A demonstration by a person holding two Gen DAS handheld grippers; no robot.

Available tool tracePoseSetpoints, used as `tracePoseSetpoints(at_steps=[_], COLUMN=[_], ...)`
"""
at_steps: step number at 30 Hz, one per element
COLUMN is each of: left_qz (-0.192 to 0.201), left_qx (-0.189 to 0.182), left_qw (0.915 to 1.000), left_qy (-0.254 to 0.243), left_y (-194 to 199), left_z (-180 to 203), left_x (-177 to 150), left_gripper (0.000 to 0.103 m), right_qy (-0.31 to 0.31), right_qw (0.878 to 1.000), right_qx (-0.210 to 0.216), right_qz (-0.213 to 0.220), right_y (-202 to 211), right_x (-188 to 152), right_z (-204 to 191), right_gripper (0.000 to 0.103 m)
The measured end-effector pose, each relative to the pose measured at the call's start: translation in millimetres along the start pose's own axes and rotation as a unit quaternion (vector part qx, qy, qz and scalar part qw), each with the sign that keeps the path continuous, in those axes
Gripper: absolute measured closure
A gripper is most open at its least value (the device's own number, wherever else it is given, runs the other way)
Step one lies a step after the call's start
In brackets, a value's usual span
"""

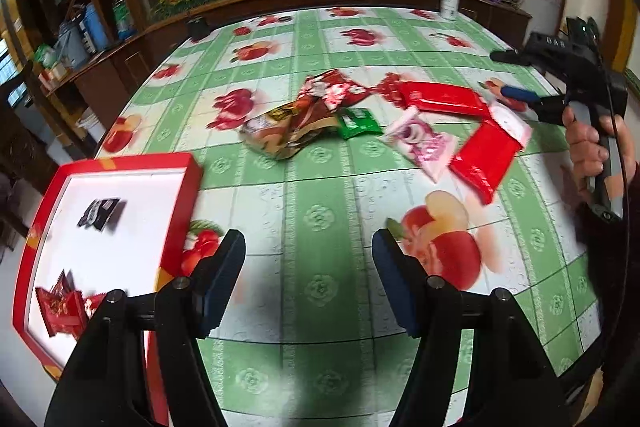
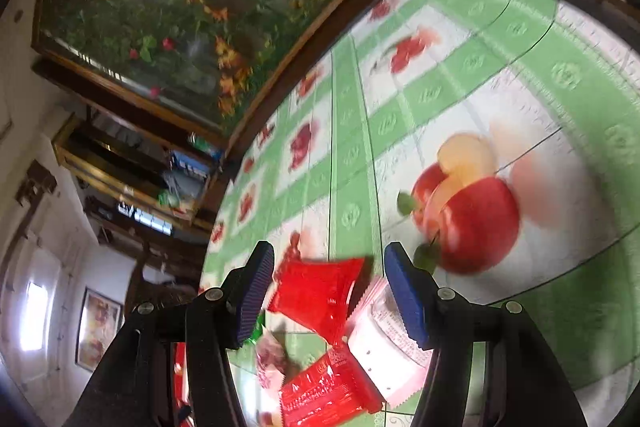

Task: Organize snacks
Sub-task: 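Grasp the white-pink packet with the right tool while the left reaches the pink Lotso packet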

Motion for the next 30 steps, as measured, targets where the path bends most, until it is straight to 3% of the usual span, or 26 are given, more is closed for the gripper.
tracePoseSetpoints(at_steps=[5, 7, 9, 11, 14, 17, 22, 30], left_qz=[0.0, 0.005, 0.006, 0.005, 0.004, 0.002, -0.003, -0.013], left_qx=[0.007, 0.008, 0.01, 0.012, 0.011, -0.002, -0.02, -0.045], left_qw=[0.9996, 0.9992, 0.9988, 0.9981, 0.9972, 0.9979, 0.9991, 0.9985], left_qy=[0.028, 0.039, 0.047, 0.06, 0.074, 0.065, 0.036, -0.027], left_y=[3.1, 7.1, 8.0, 8.1, 6.9, 5.5, 2.9, 3.6], left_z=[-20.1, -29.7, -37.6, -47.6, -55.3, -49.9, -27.3, 13.1], left_x=[-4.2, -6.6, -8.6, -11.0, -13.9, -16.1, -20.0, -28.9], left_gripper=[0.038, 0.038, 0.038, 0.038, 0.038, 0.038, 0.038, 0.038], right_qy=[0.011, 0.019, 0.035, 0.095, 0.187, 0.188, 0.159, 0.216], right_qw=[0.998, 0.994, 0.983, 0.966, 0.953, 0.958, 0.968, 0.952], right_qx=[-0.024, 0.003, 0.041, 0.058, 0.023, 0.004, 0.007, -0.023], right_qz=[-0.053, -0.106, -0.174, -0.233, -0.236, -0.216, -0.196, -0.214], right_y=[-22.1, -28.6, -38.2, -48.0, -51.7, -48.4, -40.3, -29.1], right_x=[-16.8, -29.3, -49.1, -75.4, -98.0, -98.8, -84.8, -92.9], right_z=[-1.7, -10.1, -24.8, -51.6, -78.7, -79.8, -69.5, -84.6], right_gripper=[0.043, 0.042, 0.042, 0.042, 0.042, 0.042, 0.042, 0.042])
Point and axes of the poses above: each gripper's, at about its wrist camera, not at the fingertips, and y roughly against the way its jaws point, z to its right, x to its top, the point moved 1 cm from there along -y, roughly the way its jaws point, and after that the axes turned 1 degree about y, right-handed, at the moved point
